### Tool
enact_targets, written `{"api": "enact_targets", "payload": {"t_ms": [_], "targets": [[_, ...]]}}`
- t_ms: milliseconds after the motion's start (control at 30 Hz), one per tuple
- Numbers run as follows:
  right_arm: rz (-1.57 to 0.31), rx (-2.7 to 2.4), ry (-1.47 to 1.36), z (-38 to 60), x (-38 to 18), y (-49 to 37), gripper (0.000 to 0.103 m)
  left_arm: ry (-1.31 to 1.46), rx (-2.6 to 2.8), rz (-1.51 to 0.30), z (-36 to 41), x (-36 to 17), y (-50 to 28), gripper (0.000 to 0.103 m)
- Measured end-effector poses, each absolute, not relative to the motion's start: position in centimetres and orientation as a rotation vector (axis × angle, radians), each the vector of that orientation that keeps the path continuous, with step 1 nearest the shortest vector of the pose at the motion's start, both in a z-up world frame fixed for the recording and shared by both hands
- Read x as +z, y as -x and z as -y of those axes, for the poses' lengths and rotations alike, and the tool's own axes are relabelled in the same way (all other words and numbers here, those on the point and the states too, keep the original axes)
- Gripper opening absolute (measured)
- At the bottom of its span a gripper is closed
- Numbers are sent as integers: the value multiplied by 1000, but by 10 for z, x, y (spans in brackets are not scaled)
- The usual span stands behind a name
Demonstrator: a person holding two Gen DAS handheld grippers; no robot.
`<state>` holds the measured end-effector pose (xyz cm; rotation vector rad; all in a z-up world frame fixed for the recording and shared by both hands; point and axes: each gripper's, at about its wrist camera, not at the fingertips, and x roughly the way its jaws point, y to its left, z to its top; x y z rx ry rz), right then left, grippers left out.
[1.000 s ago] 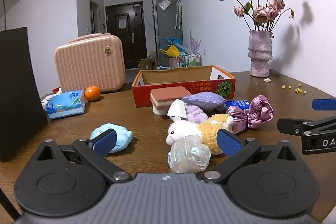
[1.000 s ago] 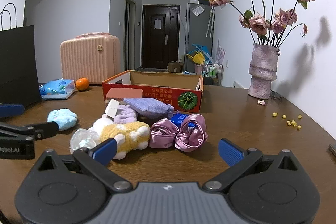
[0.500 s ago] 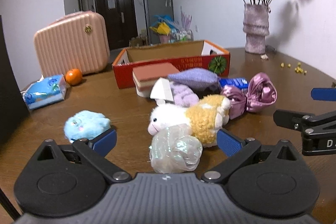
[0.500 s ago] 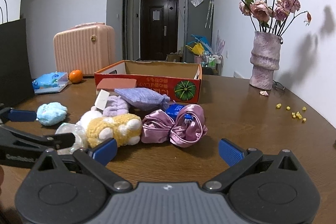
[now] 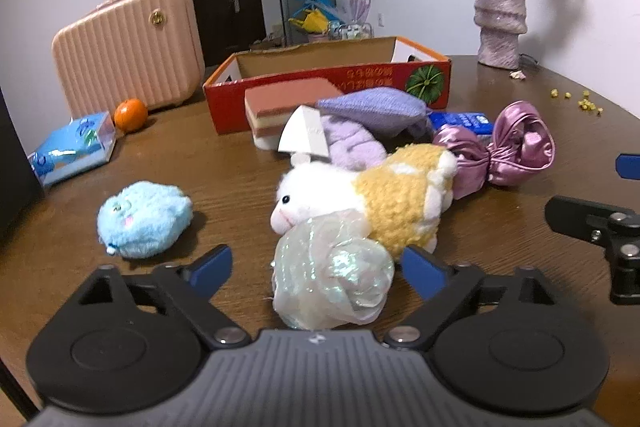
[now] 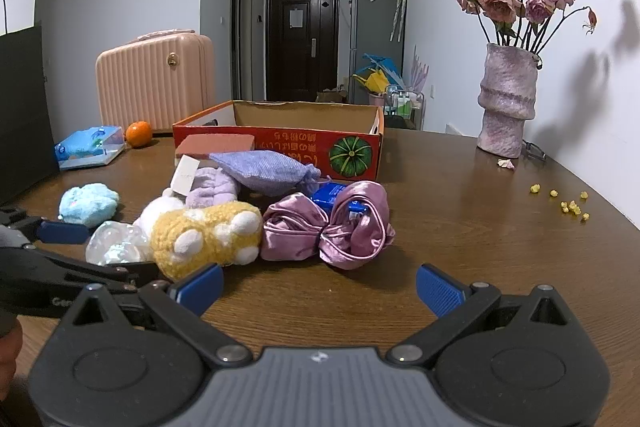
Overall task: Organize soft objects
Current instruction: 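Grasp the iridescent plastic bag with the left gripper, then grasp the yellow-and-white plush toy with the right gripper while the left gripper holds the bag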
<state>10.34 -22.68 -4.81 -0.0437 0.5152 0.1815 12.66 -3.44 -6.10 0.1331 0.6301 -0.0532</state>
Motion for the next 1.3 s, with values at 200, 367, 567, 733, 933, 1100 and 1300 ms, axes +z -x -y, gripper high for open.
{"api": "enact_targets", "payload": {"t_ms": [200, 367, 567, 733, 933, 1100, 1300], "targets": [[-522, 185, 47, 225, -50, -106, 103, -103, -80, -672, 29, -67, -131, 56], [-527, 192, 52, 222, -51, -108, 103, -87, -94, -665, 26, -66, -128, 49], [-526, 211, 63, 216, -51, -111, 103, -76, -84, -640, 20, -63, -124, 46], [-520, 248, 78, 208, -49, -115, 103, -64, -91, -601, 13, -57, -117, 46], [-516, 309, 106, 190, -46, -124, 103, -44, -71, -565, 0, -51, -113, 46], [-515, 359, 137, 173, -44, -136, 103, -20, -38, -542, -19, -48, -111, 46], [-525, 425, 162, 153, -47, -155, 103, -1, -11, -521, -36, -47, -109, 46]]}}
